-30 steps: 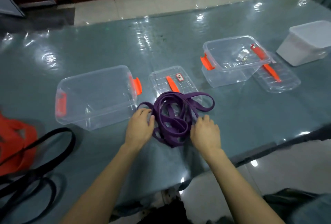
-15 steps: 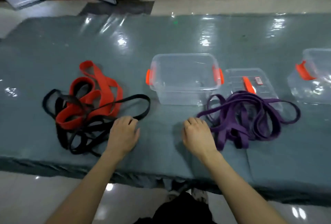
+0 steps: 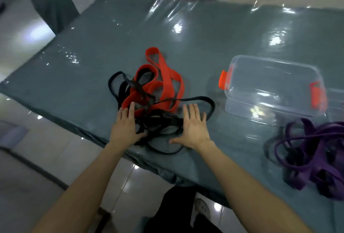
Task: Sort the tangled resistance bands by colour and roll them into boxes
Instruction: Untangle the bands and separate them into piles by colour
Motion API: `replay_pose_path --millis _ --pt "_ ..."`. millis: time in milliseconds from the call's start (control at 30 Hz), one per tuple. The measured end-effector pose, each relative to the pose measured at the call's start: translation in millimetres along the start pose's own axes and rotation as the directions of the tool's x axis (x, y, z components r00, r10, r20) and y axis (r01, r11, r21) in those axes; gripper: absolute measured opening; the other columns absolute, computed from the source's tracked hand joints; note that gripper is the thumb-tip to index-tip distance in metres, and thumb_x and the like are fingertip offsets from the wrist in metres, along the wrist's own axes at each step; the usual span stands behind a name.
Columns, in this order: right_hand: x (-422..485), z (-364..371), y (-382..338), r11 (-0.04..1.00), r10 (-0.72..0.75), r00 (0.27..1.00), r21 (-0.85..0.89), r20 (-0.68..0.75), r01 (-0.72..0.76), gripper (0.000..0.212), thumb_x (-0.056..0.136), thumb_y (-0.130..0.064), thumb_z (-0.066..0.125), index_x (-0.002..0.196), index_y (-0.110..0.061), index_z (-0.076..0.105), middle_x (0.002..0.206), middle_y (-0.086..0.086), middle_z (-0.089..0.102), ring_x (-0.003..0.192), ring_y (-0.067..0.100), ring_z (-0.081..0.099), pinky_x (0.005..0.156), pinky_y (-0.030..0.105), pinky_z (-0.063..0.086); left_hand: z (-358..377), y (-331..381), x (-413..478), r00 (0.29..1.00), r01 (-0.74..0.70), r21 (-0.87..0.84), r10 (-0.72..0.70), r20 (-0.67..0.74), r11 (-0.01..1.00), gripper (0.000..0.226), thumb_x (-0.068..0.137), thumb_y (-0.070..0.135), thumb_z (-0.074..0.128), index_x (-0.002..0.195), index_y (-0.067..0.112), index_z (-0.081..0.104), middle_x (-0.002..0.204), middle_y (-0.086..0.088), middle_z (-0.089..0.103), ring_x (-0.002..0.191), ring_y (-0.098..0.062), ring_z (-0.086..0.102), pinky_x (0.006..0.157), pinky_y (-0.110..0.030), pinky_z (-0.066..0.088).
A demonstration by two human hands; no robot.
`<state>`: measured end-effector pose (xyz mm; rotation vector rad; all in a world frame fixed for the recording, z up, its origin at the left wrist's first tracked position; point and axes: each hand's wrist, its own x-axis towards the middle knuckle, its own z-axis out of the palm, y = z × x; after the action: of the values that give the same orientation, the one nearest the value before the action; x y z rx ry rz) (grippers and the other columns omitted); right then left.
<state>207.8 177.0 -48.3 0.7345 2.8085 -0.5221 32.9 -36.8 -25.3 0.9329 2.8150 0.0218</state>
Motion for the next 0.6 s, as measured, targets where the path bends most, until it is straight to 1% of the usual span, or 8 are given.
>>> replay_pose_path --millis 100,167,200,300,367,433,500,600 --pt "21 10 -9 0.999 -0.021 0.991 -0.035 0.134 0.026 0.169 0.055 -0.092 0.078 0.169 -0.006 -0.011 0.178 0.015 0.005 0.166 0.033 -0.001 0.13 0.068 0.004 -1 -15 13 0.993 -0.119 0.089 0.121 -0.019 0.989 0.104 0.081 0.068 0.083 0.162 0.018 0.042 0.136 -0.007 0.062 0.139 -0.035 0.039 0.106 -0.048 0.054" --pt "24 20 -14 0.992 -0.031 0.987 -0.116 0.158 0.049 0.154 0.059 -0.088 0.079 0.169 -0.007 0.008 0.169 0.016 0.024 0.161 0.035 0.019 0.127 0.067 0.016 -3 -24 25 0.974 -0.214 0.056 0.218 -0.066 0.975 0.07 0.085 0.058 0.085 0.14 0.019 0.066 0.113 -0.003 0.069 0.127 -0.032 0.045 0.093 -0.048 0.057" --pt "25 24 -15 0.99 -0.023 0.994 -0.135 0.109 0.038 0.136 0.066 -0.083 0.08 0.165 -0.009 0.022 0.161 0.014 0.034 0.155 0.035 0.029 0.124 0.063 0.026 -4 -28 33 0.965 -0.247 0.024 0.248 -0.085 0.969 0.056 0.087 0.054 0.084 0.129 0.019 0.072 0.104 -0.001 0.07 0.121 -0.03 0.047 0.09 -0.047 0.057" --pt "28 25 -8 0.999 0.013 1.0 -0.053 0.028 -0.012 0.07 0.09 -0.057 0.077 0.139 -0.013 0.052 0.139 0.01 0.059 0.133 0.034 0.055 0.107 0.048 0.045 -17 -27 56 0.967 -0.249 -0.214 0.233 -0.098 0.945 0.03 0.092 0.046 0.083 0.109 0.022 0.076 0.091 0.007 0.059 0.105 -0.018 0.048 0.084 -0.044 0.057" --pt "28 13 -6 0.993 0.067 0.993 0.092 0.098 -0.076 0.051 0.09 -0.05 0.08 0.122 -0.014 0.061 0.124 0.011 0.069 0.116 0.034 0.066 0.091 0.041 0.05 -35 -21 75 0.96 -0.277 -0.299 0.253 -0.117 0.913 0.02 0.095 0.048 0.078 0.102 0.031 0.071 0.095 0.007 0.058 0.1 -0.013 0.049 0.081 -0.041 0.056" --pt "28 -15 -7 0.963 0.116 0.986 0.229 0.121 -0.141 0.046 0.085 -0.052 0.085 0.107 -0.017 0.065 0.109 0.008 0.074 0.105 0.031 0.07 0.078 0.035 0.049 -59 -12 99 0.92 -0.383 -0.295 0.333 -0.205 0.876 0.017 0.097 0.049 0.073 0.097 0.035 0.064 0.094 0.011 0.061 0.097 -0.012 0.052 0.077 -0.04 0.053" --pt "30 -55 -10 0.93 0.141 0.988 0.334 0.066 -0.155 0.048 0.08 -0.06 0.087 0.091 -0.019 0.065 0.09 0.002 0.071 0.09 0.026 0.071 0.07 0.035 0.048 -88 -2 123 0.877 -0.463 -0.336 0.368 -0.308 0.82 0.017 0.099 0.045 0.072 0.096 0.032 0.061 0.09 0.015 0.063 0.092 -0.013 0.059 0.075 -0.039 0.051" --pt "24 -136 -26 0.809 0.228 0.968 0.573 -0.104 -0.129 0.076 0.068 -0.088 0.077 0.083 -0.014 0.067 0.069 -0.003 0.066 0.065 0.013 0.062 0.063 0.035 0.047 -137 8 151 0.849 -0.506 -0.51 0.298 -0.436 0.696 0.018 0.099 0.044 0.07 0.091 0.033 0.06 0.085 0.019 0.067 0.081 -0.001 0.062 0.075 -0.025 0.05"
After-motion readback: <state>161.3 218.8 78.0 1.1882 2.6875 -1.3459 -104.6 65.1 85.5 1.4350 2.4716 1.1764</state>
